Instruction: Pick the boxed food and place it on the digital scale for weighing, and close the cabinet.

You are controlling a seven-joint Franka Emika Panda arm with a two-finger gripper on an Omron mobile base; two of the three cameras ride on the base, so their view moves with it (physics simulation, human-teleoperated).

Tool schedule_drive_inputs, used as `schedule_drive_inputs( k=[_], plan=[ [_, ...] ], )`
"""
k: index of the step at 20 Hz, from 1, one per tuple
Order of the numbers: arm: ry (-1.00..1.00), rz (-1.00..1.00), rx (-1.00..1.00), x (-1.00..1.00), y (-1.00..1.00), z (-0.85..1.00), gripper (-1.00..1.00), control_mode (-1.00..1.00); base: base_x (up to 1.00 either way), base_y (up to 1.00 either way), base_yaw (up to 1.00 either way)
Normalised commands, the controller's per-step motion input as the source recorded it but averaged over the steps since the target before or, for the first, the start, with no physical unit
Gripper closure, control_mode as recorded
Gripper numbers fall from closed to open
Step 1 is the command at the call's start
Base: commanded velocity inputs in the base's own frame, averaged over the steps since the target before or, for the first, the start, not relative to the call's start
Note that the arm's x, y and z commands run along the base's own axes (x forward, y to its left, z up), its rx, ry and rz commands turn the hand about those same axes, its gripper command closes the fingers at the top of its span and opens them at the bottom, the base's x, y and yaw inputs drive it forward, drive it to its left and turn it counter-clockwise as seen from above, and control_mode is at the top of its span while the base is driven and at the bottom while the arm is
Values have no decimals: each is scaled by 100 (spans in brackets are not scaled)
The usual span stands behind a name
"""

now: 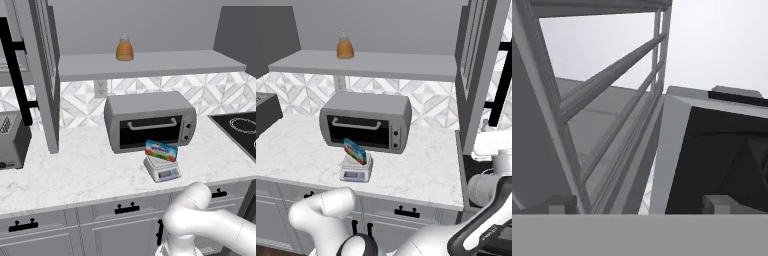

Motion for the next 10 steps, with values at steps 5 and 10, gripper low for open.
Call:
schedule_drive_inputs(
  k=[5,10],
  plan=[
    [-6,0,-29,-30,91,72,-100,-100,0,0,0],
    [0,0,-42,-21,100,83,-100,-100,0,0,0]
  ],
)
